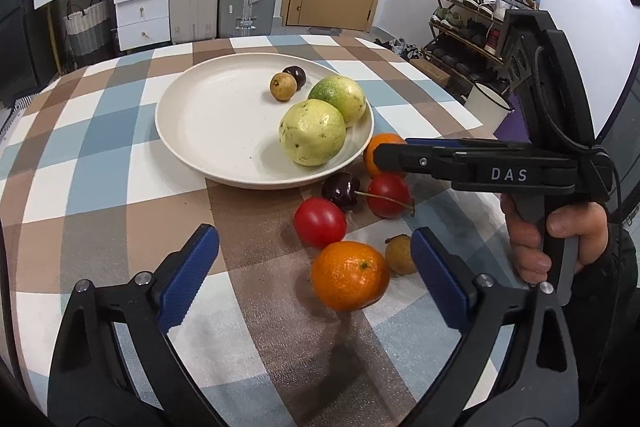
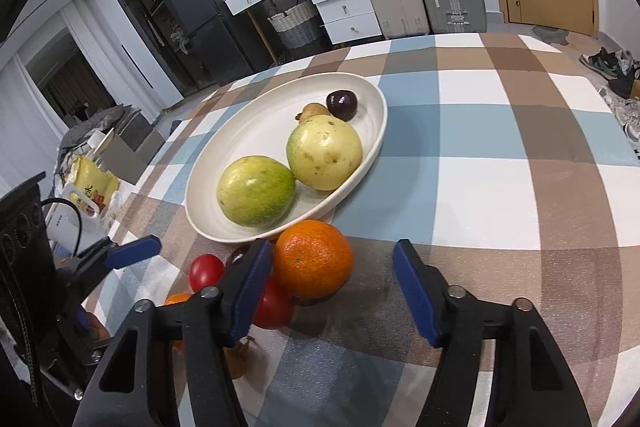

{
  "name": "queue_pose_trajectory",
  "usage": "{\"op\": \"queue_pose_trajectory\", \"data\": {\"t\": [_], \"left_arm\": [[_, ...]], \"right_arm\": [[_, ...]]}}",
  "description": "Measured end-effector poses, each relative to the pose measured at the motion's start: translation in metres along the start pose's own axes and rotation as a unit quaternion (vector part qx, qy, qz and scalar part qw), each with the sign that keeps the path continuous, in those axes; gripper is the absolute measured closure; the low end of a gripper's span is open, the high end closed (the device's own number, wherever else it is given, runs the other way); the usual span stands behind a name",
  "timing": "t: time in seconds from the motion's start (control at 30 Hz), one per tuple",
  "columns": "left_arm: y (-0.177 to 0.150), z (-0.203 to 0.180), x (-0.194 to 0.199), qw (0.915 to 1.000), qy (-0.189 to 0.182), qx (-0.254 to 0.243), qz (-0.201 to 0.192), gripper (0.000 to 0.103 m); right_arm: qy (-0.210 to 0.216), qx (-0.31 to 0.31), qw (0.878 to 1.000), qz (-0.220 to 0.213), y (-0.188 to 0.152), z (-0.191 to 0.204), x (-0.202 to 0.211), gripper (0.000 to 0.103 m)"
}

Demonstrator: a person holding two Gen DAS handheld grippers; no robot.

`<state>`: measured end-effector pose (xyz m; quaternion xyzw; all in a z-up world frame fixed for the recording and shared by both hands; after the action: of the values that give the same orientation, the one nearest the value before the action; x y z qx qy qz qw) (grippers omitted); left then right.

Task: Organize fruits
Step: 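Grasp a mandarin with the left tool while the right tool grasps the large orange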

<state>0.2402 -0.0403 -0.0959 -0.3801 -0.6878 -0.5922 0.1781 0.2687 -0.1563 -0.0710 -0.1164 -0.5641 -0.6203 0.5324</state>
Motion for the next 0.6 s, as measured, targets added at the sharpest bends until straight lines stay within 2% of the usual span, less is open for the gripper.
{"op": "queue_pose_trajectory", "data": {"t": [0.13, 0.23, 0.47, 0.6], "left_arm": [[-0.006, -0.002, -0.006, 0.9997, -0.013, 0.004, 0.019, 0.023], [-0.008, -0.005, -0.009, 0.9991, -0.031, 0.008, 0.028, 0.029], [-0.016, -0.012, -0.016, 0.9982, -0.042, 0.001, 0.044, 0.042], [-0.018, -0.015, -0.018, 0.9976, -0.047, -0.003, 0.051, 0.053]], "right_arm": [[0.018, -0.005, 1.0, 0.004, -0.001, 0.004, -0.002, 0.053], [0.026, -0.007, 1.0, 0.005, -0.002, 0.007, -0.002, 0.06], [0.02, -0.001, 1.0, 0.001, -0.003, 0.008, -0.001, 0.061], [0.012, -0.001, 1.0, -0.004, -0.002, 0.005, 0.0, 0.061]]}}
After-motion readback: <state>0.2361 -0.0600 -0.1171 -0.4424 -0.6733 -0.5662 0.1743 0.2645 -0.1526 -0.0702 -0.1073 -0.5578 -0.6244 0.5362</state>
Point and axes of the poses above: each gripper's, at about its wrist camera, not at the fingertips, and x roughly against the way its jaws point, z to its left, y to its top, the point moved 9 cm from there along -x, roughly the way its jaws point, and after that the axes turned 3 degrees about -y, right-handed, at the moved point
